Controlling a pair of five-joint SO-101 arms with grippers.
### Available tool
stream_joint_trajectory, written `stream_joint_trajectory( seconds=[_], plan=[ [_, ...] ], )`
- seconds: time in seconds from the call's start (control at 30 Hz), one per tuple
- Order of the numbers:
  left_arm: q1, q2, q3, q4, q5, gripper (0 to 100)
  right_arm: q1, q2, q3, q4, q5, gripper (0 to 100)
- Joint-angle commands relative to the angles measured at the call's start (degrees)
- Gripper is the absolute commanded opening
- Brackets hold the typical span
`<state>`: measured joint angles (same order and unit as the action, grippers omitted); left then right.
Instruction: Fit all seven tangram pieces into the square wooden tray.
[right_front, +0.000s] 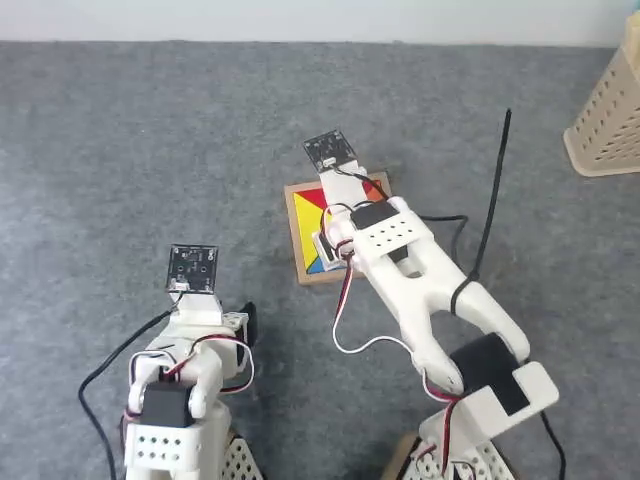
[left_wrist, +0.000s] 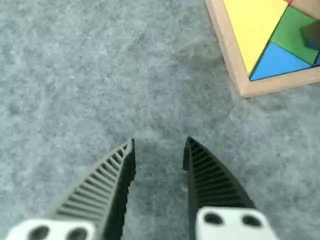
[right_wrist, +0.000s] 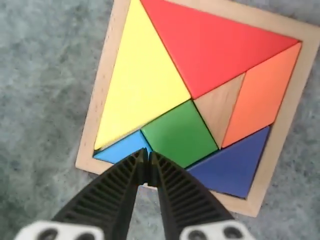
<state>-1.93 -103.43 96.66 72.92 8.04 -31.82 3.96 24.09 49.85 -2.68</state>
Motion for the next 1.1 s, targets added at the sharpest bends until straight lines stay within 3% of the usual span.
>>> stream_joint_trajectory(
  seconds=[0.0,0.17,0.3,0.43,0.63,0.73,0.87,1.07],
  plan=[
    [-0.18,-1.14,-0.13,-0.35,0.35,15,-0.04,-1.98,1.23,-2.33,0.26,0.7],
    [-0.18,-1.14,-0.13,-0.35,0.35,15,0.13,1.27,1.05,-1.8,0.35,0.7],
    [-0.18,-1.14,-0.13,-0.35,0.35,15,2.68,-0.57,-2.02,4.35,0.26,0.7],
    [-0.18,-1.14,-0.13,-0.35,0.35,15,6.11,-13.76,0.0,11.03,0.18,0.7],
    [-0.18,-1.14,-0.13,-0.35,0.35,15,8.57,-38.46,18.55,11.56,0.44,0.7],
    [-0.18,-1.14,-0.13,-0.35,0.35,15,11.12,-47.52,26.99,11.65,7.21,0.9],
    [-0.18,-1.14,-0.13,-0.35,0.35,15,18.24,-57.01,38.07,11.65,15.21,0.8],
    [-0.18,-1.14,-0.13,-0.35,0.35,15,30.99,-68.97,48.26,11.65,15.74,0.9]
  ],
)
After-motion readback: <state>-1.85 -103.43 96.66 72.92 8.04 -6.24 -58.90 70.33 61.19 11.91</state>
